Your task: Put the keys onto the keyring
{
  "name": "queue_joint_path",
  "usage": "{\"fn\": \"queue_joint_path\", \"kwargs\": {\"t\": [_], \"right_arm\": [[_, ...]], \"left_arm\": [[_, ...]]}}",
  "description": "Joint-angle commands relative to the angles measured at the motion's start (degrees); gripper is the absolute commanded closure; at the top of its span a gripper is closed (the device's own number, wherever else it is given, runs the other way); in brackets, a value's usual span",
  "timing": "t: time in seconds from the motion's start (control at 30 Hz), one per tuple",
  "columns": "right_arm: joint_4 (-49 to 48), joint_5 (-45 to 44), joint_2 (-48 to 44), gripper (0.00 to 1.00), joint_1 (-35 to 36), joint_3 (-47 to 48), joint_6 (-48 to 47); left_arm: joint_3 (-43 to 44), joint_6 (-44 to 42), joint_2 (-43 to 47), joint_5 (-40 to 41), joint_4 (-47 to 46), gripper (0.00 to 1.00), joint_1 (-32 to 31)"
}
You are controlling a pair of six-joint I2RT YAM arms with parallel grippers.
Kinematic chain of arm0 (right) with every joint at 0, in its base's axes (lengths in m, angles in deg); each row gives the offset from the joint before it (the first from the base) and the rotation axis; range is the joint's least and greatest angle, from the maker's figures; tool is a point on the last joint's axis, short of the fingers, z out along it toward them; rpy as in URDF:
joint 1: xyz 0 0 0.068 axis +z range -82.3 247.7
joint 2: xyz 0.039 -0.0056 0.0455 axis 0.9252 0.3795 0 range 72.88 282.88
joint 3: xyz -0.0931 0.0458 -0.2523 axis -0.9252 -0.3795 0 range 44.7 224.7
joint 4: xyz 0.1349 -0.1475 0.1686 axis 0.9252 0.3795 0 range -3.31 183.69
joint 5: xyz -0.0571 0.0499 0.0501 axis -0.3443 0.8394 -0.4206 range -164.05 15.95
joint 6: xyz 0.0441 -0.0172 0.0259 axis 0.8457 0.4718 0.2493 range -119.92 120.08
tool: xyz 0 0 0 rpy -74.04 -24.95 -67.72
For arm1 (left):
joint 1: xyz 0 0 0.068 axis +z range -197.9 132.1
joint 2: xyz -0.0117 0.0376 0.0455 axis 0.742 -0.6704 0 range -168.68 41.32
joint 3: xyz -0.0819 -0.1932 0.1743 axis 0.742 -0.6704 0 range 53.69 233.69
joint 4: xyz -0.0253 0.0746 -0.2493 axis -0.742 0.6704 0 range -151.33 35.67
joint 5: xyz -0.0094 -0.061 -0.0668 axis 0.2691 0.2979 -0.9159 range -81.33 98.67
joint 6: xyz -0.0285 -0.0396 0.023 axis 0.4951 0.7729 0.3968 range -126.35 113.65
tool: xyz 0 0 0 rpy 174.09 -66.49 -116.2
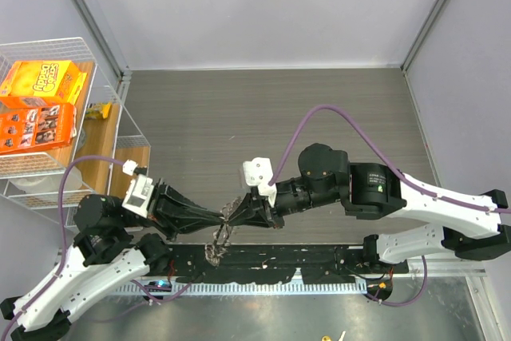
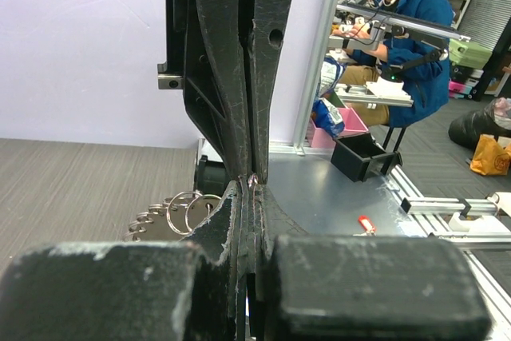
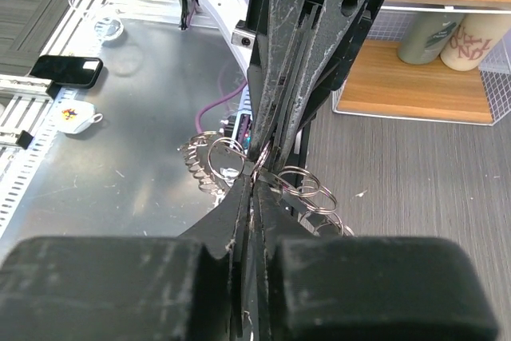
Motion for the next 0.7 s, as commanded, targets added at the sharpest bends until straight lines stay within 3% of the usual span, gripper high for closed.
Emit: {"fn": "queue_joint_path", "kwargs": {"t": [0.0,0.37,0.67], "right_arm": [[-2.65,0.44,0.02,0.93,0.48,1.49,0.29],[-9.94,1.41,-2.7,0.92,0.48,-6.5,1.96],[-11.97,1.58,-2.8,0.91,0.48,-7.39,2.31]], "left_arm": [[1.19,-0.37,1.11,1.02,-2.63,1.0,-0.18],[0.4,1.92,2.43,1.55,-6.93,1.0,-0.18],[0.05,2.44,1.73,1.81,-8.34,1.0,-0.18]]}}
